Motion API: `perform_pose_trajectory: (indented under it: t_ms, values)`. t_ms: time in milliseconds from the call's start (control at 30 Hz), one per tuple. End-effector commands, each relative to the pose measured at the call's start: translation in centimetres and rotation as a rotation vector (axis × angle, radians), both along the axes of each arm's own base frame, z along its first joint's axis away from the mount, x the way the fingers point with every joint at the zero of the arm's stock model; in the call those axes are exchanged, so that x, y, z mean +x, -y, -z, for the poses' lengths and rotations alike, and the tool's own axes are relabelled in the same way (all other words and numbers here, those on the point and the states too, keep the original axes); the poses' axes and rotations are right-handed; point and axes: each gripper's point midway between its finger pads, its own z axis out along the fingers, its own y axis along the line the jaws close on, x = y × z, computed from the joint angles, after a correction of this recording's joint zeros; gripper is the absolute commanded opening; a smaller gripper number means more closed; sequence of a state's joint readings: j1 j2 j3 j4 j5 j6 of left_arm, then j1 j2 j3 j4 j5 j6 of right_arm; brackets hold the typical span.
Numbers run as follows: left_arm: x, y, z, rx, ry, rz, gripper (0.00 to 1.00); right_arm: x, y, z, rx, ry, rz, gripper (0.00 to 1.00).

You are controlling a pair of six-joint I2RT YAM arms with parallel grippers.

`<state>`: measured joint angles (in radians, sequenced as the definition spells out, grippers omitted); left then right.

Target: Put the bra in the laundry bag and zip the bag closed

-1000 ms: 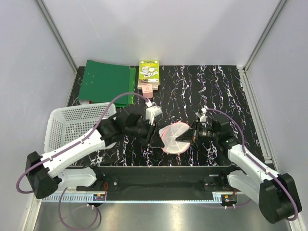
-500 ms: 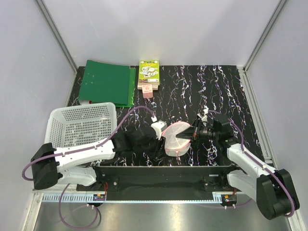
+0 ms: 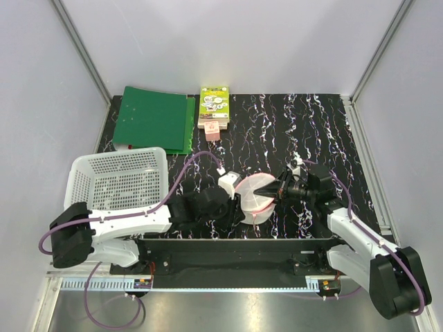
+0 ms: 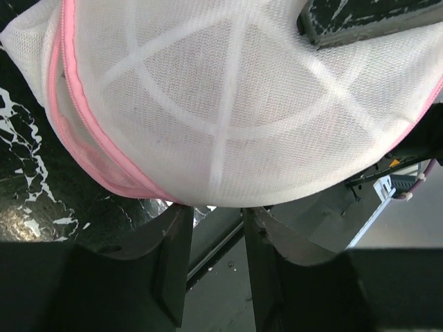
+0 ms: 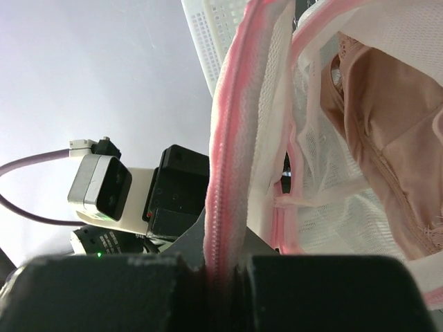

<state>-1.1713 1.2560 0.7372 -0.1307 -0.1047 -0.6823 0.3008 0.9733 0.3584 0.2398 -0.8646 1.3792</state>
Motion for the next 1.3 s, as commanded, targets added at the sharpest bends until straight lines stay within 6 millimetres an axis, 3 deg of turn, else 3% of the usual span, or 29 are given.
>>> perform_pose_trajectory:
  t_ms: [0,133,267,300,333,400,433,467,500,567,600,667,700,733,833,867,1000,1133,1267]
  values:
    - [1.8,1.1,-1.6,-0.066,0.064,-0.071,0.38,0.3,0.2,-0.6,0.019,0.009,0.026,0.0]
    - [2.6,0.8,-1.5,-0.032,0.098,-0.091,0.31,0.0,0.2,-0.5,0.022,0.001,0.028,0.0]
    - [3.1,0.3,-0.9,0.029,0.11,-0.105,0.03,-0.2,0.3,-0.5,0.028,-0.006,0.031,0.0]
    - [3.2,0.2,-0.9,0.04,0.114,-0.108,0.0,-0.3,0.3,-0.5,0.028,-0.008,0.026,0.0]
    - [3.3,0.0,-0.5,0.067,0.127,-0.09,0.0,-0.5,0.4,0.1,0.009,-0.043,0.026,0.02]
    - [3.0,0.3,-0.9,0.067,0.137,-0.043,0.0,-0.3,0.6,0.4,-0.049,-0.038,0.035,0.19]
    - [2.6,0.4,-1.0,0.073,0.14,-0.006,0.0,-1.0,1.0,1.9,-0.106,-0.132,0.038,0.26]
    - [2.4,0.6,-1.4,0.066,0.138,0.013,0.0,-1.0,1.4,2.4,-0.158,-0.117,0.048,0.31]
    - [2.1,0.7,-1.5,0.06,0.135,0.028,0.0,-0.7,1.5,1.4,-0.179,-0.097,0.053,0.32]
    - [1.5,0.9,-1.8,0.036,0.119,0.059,0.0,-1.3,2.4,2.1,-0.265,-0.122,0.067,0.34]
    - [1.3,0.9,-2.0,0.028,0.118,0.068,0.0,-1.1,2.5,1.3,-0.275,-0.105,0.069,0.34]
    - [0.6,0.9,-1.6,0.017,0.105,0.098,0.0,-1.4,2.6,1.5,-0.277,-0.126,0.08,0.31]
    - [0.3,0.9,-1.5,0.01,0.099,0.111,0.05,-1.4,2.6,1.7,-0.274,-0.137,0.088,0.24]
    - [0.1,1.2,-1.8,-0.019,0.097,0.122,0.24,-1.4,2.6,1.9,-0.269,-0.146,0.093,0.22]
    - [-0.3,0.5,-1.1,-0.041,0.086,0.107,0.44,-1.5,2.2,1.9,-0.213,-0.181,0.095,0.16]
    - [-0.3,0.3,-1.4,-0.05,0.089,0.099,0.46,-1.4,2.2,1.8,-0.204,-0.183,0.1,0.15]
    - [0.1,0.3,-1.2,-0.05,0.098,0.075,0.46,-1.2,2.1,1.4,-0.18,-0.185,0.109,0.11]
    - [0.4,0.9,-1.0,-0.067,0.085,0.06,0.36,-1.2,2.0,1.4,-0.148,-0.226,0.13,0.07]
    - [0.3,1.7,-1.7,-0.11,0.08,0.056,0.34,-0.9,2.1,1.4,-0.118,-0.266,0.168,0.06]
